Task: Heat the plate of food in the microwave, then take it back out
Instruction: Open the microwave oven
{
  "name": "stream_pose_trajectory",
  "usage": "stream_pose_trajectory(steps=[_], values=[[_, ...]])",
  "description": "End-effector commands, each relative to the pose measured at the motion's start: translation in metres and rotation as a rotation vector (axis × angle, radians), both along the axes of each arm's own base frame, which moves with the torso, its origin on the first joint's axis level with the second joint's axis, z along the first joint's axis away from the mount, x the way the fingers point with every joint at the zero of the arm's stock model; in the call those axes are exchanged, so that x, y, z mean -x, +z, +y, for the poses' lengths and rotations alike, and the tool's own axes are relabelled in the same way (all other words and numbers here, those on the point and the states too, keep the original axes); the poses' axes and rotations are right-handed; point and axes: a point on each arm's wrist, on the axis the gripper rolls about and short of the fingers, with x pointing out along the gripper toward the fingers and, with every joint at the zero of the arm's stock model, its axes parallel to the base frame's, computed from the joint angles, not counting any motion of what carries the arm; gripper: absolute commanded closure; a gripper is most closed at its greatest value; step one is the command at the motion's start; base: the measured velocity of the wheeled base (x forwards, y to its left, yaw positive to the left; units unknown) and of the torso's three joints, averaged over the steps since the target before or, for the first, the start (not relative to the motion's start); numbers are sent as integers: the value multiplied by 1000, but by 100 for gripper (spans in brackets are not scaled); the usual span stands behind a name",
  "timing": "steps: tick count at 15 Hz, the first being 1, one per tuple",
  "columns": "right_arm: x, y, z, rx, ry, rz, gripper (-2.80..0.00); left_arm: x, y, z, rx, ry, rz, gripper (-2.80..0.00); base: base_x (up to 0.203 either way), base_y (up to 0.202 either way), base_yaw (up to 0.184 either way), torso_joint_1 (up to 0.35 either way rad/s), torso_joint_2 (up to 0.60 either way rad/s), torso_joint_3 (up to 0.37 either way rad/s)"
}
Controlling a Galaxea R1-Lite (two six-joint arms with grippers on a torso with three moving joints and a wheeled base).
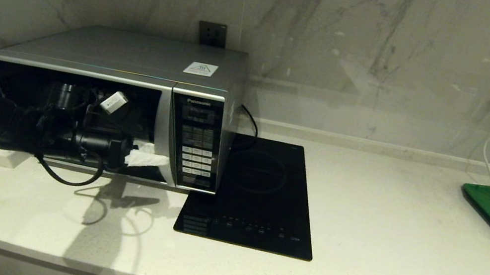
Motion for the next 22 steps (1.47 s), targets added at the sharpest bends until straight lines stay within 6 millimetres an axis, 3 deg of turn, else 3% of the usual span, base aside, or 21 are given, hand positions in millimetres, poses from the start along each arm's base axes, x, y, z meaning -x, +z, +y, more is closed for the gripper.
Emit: stream_pose_trajectory(steps=[1, 7, 12, 19, 22], values=[[0, 0, 0, -1, 0, 1, 0, -3, -5, 0, 7, -9, 10, -280, 0, 0, 0, 0, 0, 0], [0, 0, 0, -1, 0, 1, 0, 6, 4, 8, 31, -14, 10, -280, 0, 0, 0, 0, 0, 0], [0, 0, 0, -1, 0, 1, 0, 30, -4, 39, 28, 73, 42, -280, 0, 0, 0, 0, 0, 0], [0, 0, 0, -1, 0, 1, 0, 10, -4, 41, -13, 108, -2, -280, 0, 0, 0, 0, 0, 0], [0, 0, 0, -1, 0, 1, 0, 4, 1, 28, -8, 67, -23, -280, 0, 0, 0, 0, 0, 0]])
